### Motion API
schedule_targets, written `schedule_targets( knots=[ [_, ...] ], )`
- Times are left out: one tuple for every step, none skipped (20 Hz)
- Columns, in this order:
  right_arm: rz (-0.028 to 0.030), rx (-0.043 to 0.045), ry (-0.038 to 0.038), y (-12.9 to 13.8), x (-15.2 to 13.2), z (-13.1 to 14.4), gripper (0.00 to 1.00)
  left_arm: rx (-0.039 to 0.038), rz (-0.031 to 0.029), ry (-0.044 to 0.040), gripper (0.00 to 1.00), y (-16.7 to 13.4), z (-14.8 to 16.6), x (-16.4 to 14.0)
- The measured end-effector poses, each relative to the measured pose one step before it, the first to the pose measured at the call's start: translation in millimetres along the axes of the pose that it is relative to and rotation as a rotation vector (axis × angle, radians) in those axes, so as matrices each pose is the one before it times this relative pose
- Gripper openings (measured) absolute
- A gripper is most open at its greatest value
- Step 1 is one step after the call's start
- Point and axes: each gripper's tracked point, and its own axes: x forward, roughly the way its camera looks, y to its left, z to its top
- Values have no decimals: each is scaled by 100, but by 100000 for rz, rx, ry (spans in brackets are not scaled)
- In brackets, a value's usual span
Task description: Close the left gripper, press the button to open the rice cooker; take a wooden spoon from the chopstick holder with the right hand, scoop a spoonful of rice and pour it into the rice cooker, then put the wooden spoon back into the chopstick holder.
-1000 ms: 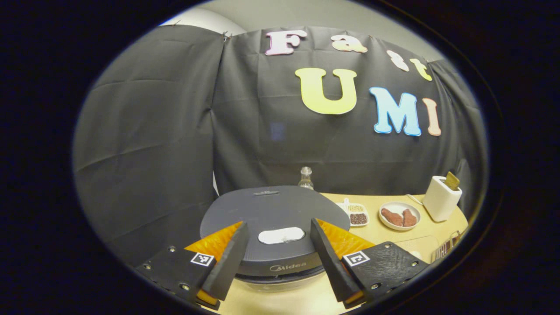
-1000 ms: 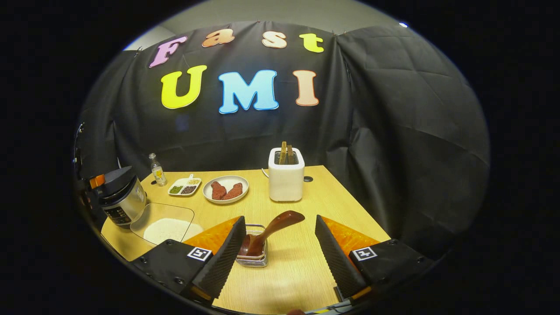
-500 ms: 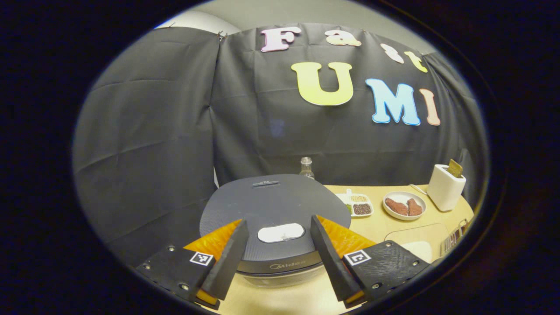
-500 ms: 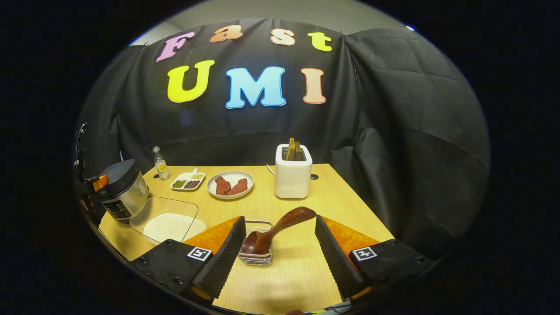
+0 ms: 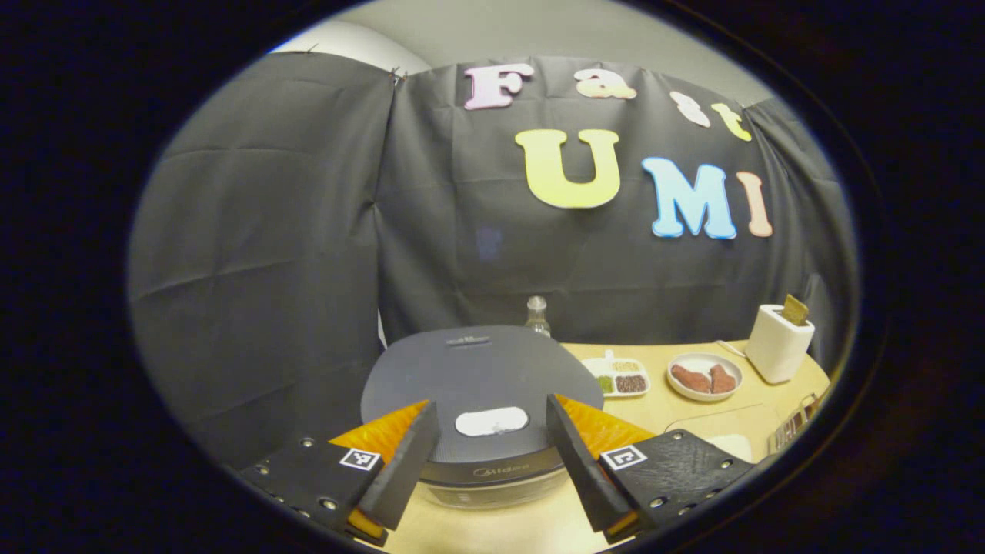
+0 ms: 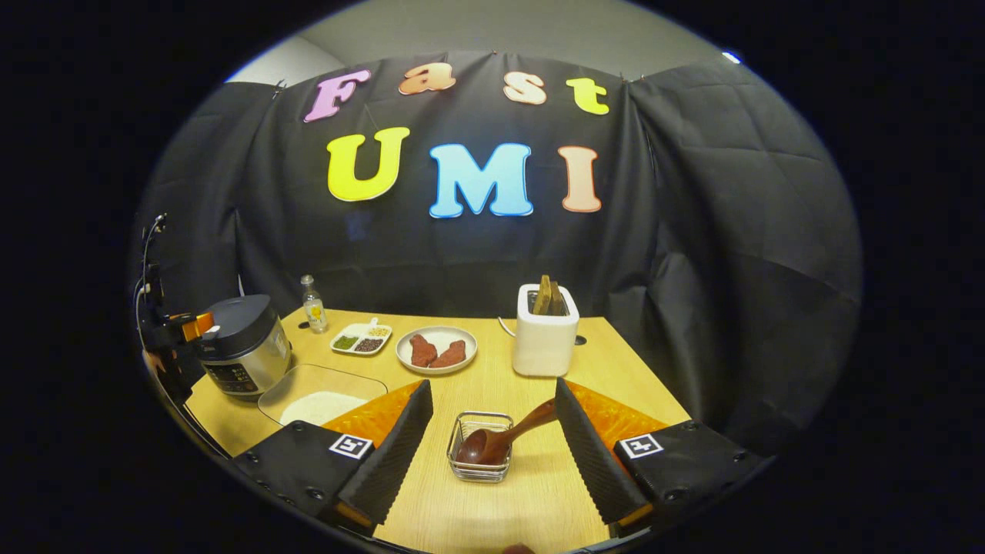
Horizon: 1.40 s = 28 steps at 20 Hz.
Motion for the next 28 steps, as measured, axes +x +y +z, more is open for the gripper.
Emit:
schedule_targets(
  knots=[
    [1400,585,-2390,164,-413,567,100,-120,-1035,-4667,88,-800,2049,-1335],
    [1262,1088,-2275,6,-408,636,100,1,-1692,-4168,88,-940,2036,-1475],
    [1433,1092,-2072,-52,-362,582,100,430,-1919,-3799,88,-1125,1713,-1409],
    [1438,980,-1722,-61,-365,496,100,1012,-1305,-3662,87,-877,2012,-1294],
    [1554,669,-1470,-68,-339,298,100,1196,-1502,-2985,87,-769,1916,-1190],
    [1298,6,-1215,-29,-369,474,100,1014,-868,-2492,87,-254,1543,-1400],
    [704,-819,-1480,-166,-206,460,100,12,-1294,-1698,88,-716,1458,-890],
    [-314,-1390,-1509,-381,-228,504,100,-1042,-1626,-1013,87,-1011,1206,-992],
    [-558,-1349,-1603,-179,-457,509,100,-1374,-1427,-1236,87,-793,969,-823],
    [-471,-1109,-1703,-133,-348,597,100,-837,-1382,-1326,87,-527,855,-844],
    [-546,-830,-1915,173,-403,674,100,-139,-1096,-1510,87,-308,721,-731],
    [-596,-772,-1925,69,-457,787,100,664,-826,-1186,87,-124,608,-671],
    [-510,-776,-1887,210,-394,723,100,528,-788,-602,87,13,347,-810],
    [-642,-749,-1907,237,-318,735,96,21,-1119,-638,87,22,354,-624],
    [-1073,-504,-1143,260,-303,563,100,61,-530,7,87,175,88,-505],
    [-572,339,-1125,361,-364,589,96,-68,56,633,87,526,68,-557],
    [527,755,-1241,701,-212,633,96,-371,61,96,87,520,133,-481],
    [35,617,-1434,652,-286,560,100,-338,105,-712,87,536,283,-490],
    [-505,487,-792,212,-250,331,100,139,339,-506,87,715,136,-509],
    [-184,288,-463,431,-240,166,100,666,-306,84,87,434,-84,-404],
    [-1,146,-490,553,-327,157,100,743,87,243,87,497,-284,-400],
    [207,30,-217,477,-203,38,100,723,-361,507,87,340,-167,-413],
    [270,125,127,450,-180,-82,100,600,150,405,87,319,-119,-221],
    [347,149,388,381,-230,-109,100,257,213,154,87,297,-27,-250],
    [177,220,102,223,-245,-23,100,-133,325,-83,87,223,20,-232],
    [-61,181,-47,131,-73,-26,100,-223,150,-178,87,133,136,-206],
    [-31,258,-54,21,-87,-21,100,60,387,-221,87,212,13,-177],
    [-236,353,285,-12,-148,21,100,347,169,-357,87,143,165,-121]
  ],
)
